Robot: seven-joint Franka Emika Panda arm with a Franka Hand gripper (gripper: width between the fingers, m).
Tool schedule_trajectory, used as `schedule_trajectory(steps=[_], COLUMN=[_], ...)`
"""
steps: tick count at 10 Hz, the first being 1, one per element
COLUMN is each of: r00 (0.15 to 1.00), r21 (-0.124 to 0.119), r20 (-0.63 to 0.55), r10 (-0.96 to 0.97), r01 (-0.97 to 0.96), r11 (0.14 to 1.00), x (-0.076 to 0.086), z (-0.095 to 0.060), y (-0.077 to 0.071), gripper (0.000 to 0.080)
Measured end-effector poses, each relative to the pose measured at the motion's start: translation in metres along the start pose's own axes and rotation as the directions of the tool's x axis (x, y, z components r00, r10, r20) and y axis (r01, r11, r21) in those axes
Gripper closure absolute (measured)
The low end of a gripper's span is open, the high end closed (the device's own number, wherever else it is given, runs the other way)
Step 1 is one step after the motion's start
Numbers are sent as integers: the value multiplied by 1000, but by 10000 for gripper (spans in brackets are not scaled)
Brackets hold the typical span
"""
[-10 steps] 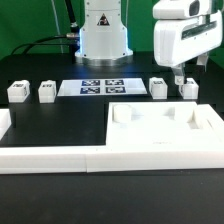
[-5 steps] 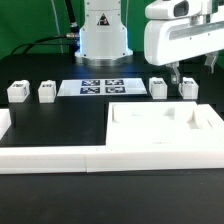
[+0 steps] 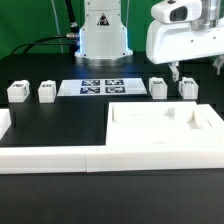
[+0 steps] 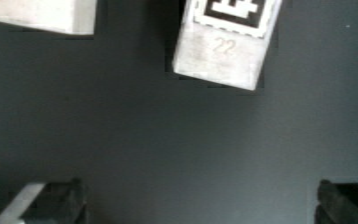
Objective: Assemble square table
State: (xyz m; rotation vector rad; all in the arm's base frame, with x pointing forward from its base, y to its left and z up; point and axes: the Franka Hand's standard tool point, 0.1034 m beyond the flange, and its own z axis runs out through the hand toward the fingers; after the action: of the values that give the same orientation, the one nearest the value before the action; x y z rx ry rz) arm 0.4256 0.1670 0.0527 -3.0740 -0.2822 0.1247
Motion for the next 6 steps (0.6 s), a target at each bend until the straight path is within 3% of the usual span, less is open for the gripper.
schedule_trajectory(steps=[1,3,6], r00=[996,939,838], r21=[-10,-52,-57], r20=[86,333,532], r10=[4,80,116], r01=[-3,-66,-102], r11=[1000,996,993], x=[-4,-19,-19], z=[1,11,16], y=[0,-2,-3], gripper=[151,151,151])
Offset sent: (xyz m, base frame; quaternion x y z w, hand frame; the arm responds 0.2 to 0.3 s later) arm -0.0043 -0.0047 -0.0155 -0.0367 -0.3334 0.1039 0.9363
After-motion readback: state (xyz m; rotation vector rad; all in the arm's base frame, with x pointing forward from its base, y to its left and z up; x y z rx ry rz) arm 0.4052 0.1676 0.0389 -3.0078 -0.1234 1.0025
